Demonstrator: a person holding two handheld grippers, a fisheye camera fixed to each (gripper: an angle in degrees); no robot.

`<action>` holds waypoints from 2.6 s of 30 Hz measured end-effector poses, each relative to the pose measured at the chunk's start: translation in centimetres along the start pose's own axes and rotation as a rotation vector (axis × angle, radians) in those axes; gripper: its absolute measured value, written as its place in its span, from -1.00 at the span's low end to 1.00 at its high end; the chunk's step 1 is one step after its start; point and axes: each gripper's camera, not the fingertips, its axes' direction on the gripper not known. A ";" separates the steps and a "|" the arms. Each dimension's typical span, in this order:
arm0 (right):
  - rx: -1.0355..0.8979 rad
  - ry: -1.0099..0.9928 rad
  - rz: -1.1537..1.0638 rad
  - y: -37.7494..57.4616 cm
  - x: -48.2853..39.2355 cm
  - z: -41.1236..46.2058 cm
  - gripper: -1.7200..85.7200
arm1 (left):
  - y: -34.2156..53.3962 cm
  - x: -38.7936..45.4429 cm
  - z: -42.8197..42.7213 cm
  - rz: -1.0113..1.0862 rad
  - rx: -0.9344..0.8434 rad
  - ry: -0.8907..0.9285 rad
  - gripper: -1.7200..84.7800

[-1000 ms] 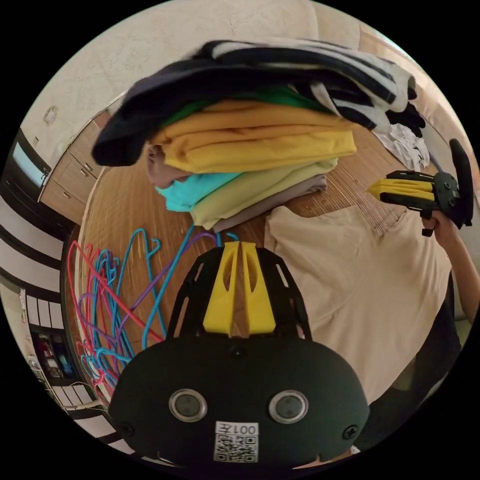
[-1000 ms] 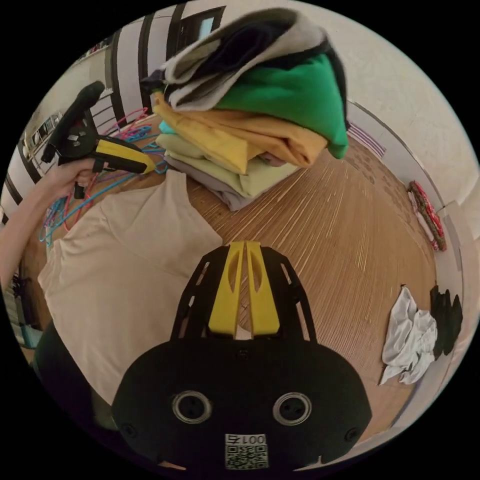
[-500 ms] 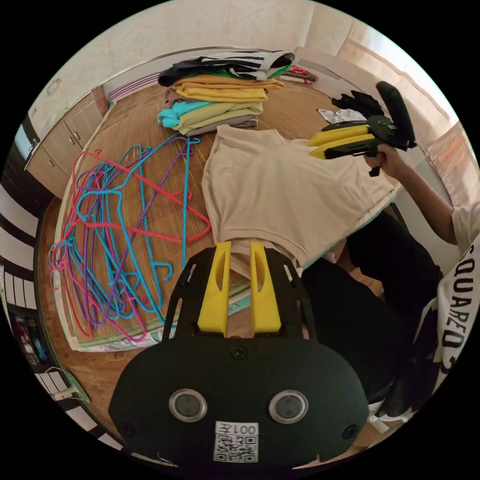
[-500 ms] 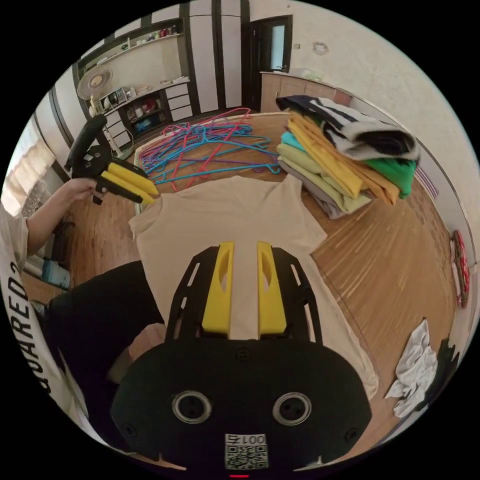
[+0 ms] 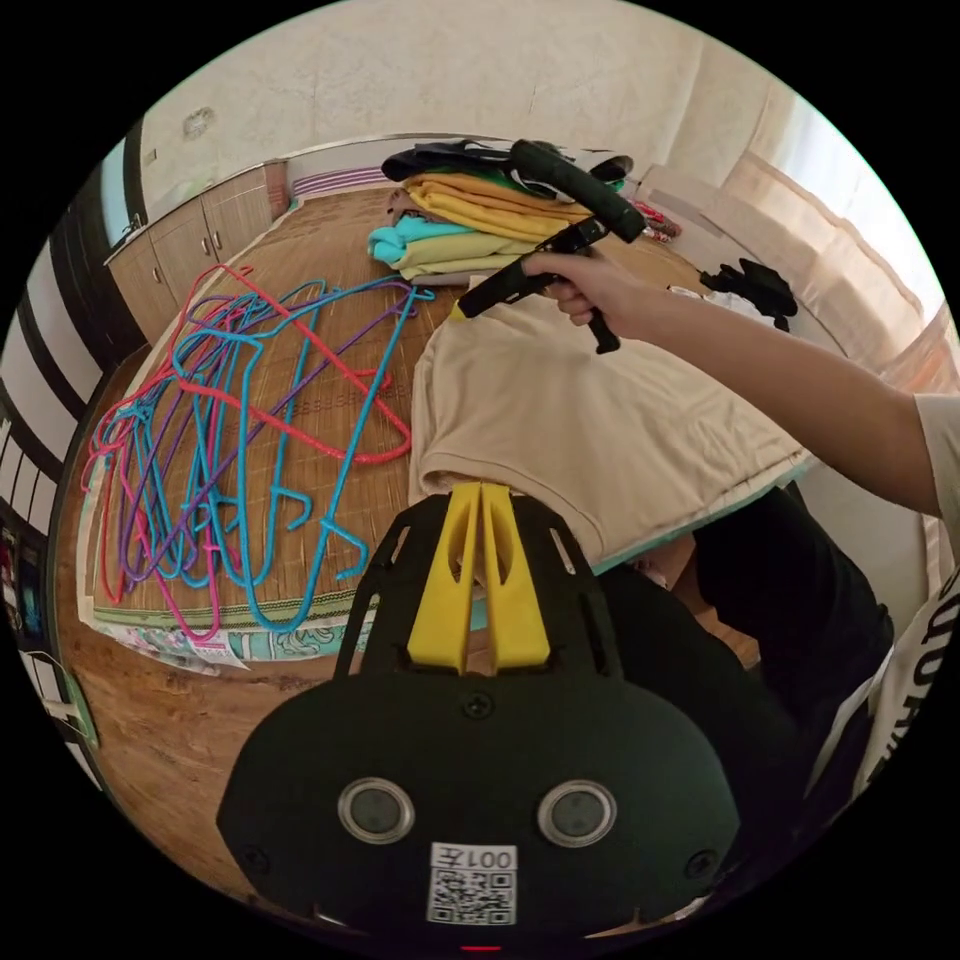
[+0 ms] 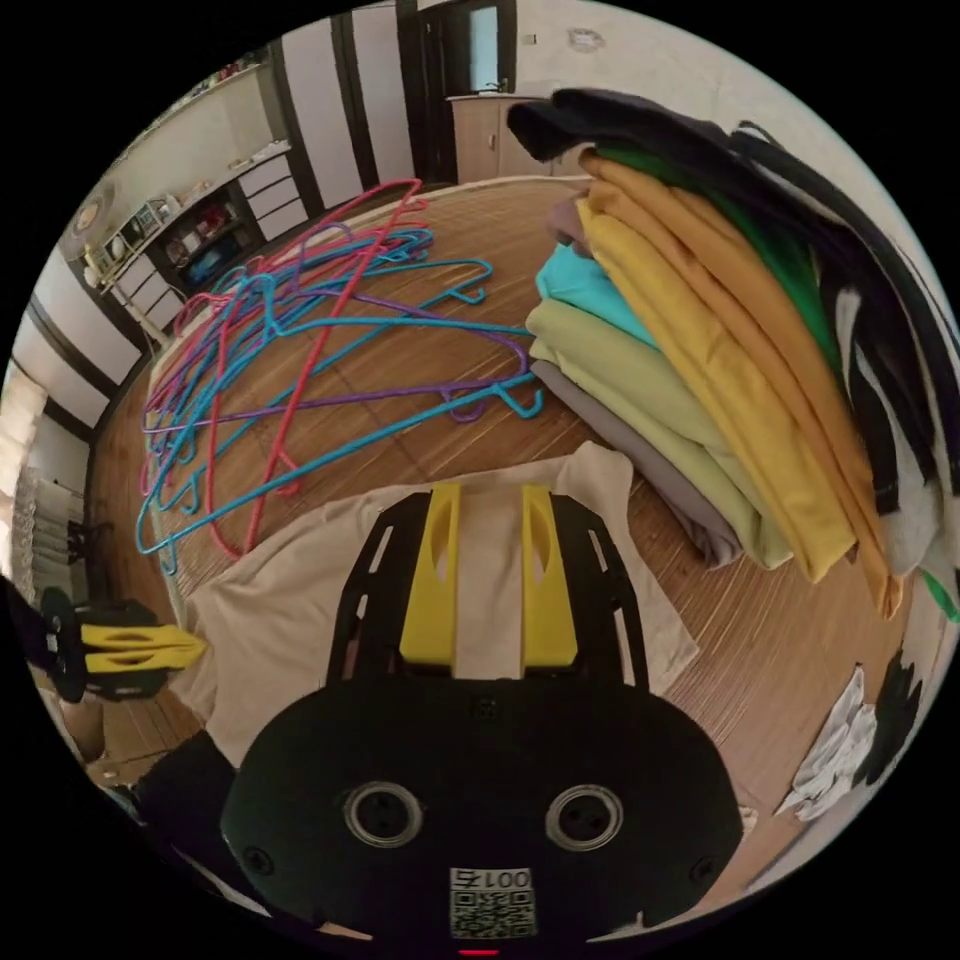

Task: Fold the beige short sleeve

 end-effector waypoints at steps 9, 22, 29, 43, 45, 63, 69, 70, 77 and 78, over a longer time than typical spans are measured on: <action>0.010 -0.028 0.061 1.7 1.5 0.5 -0.82 | 1.9 -0.1 -0.2 -0.020 -0.110 -0.007 -0.87; -0.031 0.037 -0.005 3.3 -0.4 0.3 -0.83 | 6.2 1.6 -5.5 -0.012 0.012 -0.096 -0.98; -0.031 0.022 -0.032 4.9 -0.5 -0.1 -0.82 | 8.7 0.7 -5.8 -0.093 -0.026 -0.078 -0.98; 0.141 0.106 0.160 31.8 2.2 -18.6 -0.82 | 7.2 6.3 -5.7 -0.013 -0.132 -0.059 -0.94; 0.071 0.170 0.214 36.8 3.1 -20.1 -0.82 | 7.2 6.6 -6.1 -0.002 -0.109 -0.057 -0.97; -0.261 0.255 0.002 54.1 4.2 -15.4 -0.67 | 2.5 19.2 -10.2 0.416 -0.093 -0.003 -0.87; -0.281 0.078 -0.048 55.5 7.1 -14.2 -0.69 | 0.1 22.8 -4.9 0.792 -0.394 -0.042 -0.81; -0.281 0.034 -0.044 55.9 7.6 -14.2 -0.71 | -0.2 22.8 -4.9 0.814 -0.372 -0.054 -0.83; -0.271 0.050 -0.068 58.4 7.7 -14.7 -0.90 | -2.8 21.9 -5.1 0.776 -0.424 0.020 -0.98; -0.268 0.075 -0.071 58.9 7.4 -14.8 -0.91 | -2.9 22.1 -5.3 0.786 -0.415 0.012 -0.98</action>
